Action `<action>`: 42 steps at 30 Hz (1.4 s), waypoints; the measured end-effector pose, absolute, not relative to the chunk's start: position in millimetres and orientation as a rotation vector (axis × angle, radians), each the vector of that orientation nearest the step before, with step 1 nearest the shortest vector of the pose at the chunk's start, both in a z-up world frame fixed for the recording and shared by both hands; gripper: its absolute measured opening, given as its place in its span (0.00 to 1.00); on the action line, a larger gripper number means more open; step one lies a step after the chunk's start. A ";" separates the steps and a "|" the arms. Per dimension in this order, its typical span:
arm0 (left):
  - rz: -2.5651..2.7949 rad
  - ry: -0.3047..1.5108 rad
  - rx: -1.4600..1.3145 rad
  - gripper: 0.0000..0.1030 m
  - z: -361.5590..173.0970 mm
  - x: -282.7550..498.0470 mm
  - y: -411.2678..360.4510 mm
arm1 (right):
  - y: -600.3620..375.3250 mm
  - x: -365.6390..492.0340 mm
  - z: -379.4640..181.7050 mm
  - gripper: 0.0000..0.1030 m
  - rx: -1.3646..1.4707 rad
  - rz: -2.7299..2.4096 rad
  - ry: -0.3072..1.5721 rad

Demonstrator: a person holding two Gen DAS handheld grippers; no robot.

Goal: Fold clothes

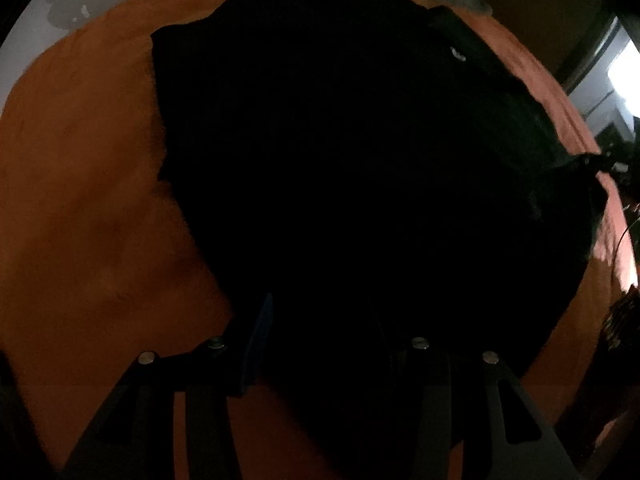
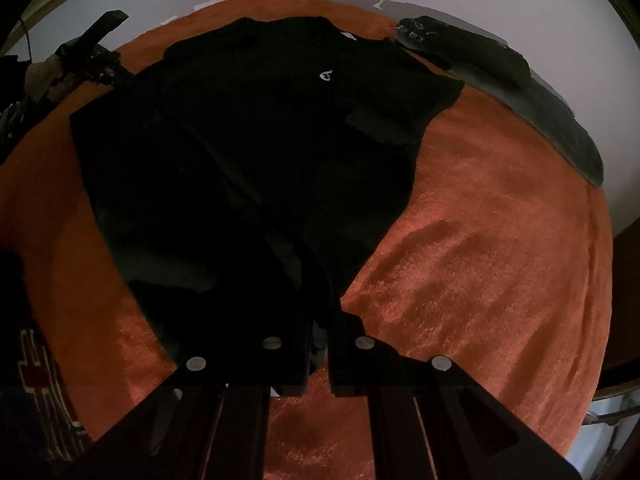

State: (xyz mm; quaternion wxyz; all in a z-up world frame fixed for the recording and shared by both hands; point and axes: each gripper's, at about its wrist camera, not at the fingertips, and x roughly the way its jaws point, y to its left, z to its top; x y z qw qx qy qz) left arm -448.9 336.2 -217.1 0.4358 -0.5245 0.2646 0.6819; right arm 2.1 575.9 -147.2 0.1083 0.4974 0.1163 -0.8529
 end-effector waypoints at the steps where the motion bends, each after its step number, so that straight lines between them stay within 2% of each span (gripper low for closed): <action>1: 1.694 0.644 -1.309 0.48 -217.7 -449.9 336.0 | 576.0 2.5 -147.2 0.04 1.465 -2.509 0.338; 4: 1.686 0.599 -1.319 0.47 -219.4 -452.7 335.2 | 575.1 3.6 -147.5 0.04 1.471 -2.506 0.341; 6: 1.681 0.569 -1.325 0.37 -220.6 -454.6 334.7 | 574.2 4.3 -147.7 0.04 1.476 -2.503 0.347; 8: 1.676 0.533 -1.327 0.14 -220.6 -456.6 333.5 | 573.0 5.2 -147.7 0.04 1.480 -2.503 0.350; 10: 1.685 0.493 -1.306 0.08 -216.2 -456.4 331.1 | 572.8 5.6 -146.6 0.04 1.480 -2.506 0.348; 14: 1.783 0.586 -1.138 0.06 -197.1 -439.0 332.4 | 574.8 4.7 -143.0 0.04 1.480 -2.507 0.329; 19: 1.861 0.589 -1.028 0.06 -177.2 -433.3 337.5 | 577.0 3.0 -132.9 0.04 1.455 -2.529 0.320; 31: 2.008 0.353 -1.008 0.06 -132.1 -485.1 315.0 | 593.8 -45.2 -95.7 0.04 1.364 -2.652 0.260; 37: 2.096 0.199 -0.987 0.06 -111.0 -535.7 333.5 | 620.1 -113.2 -70.5 0.04 1.286 -2.758 0.184; 42: 2.153 0.173 -1.023 0.06 -107.2 -596.3 371.6 | 653.6 -191.9 -69.0 0.04 1.284 -2.822 0.108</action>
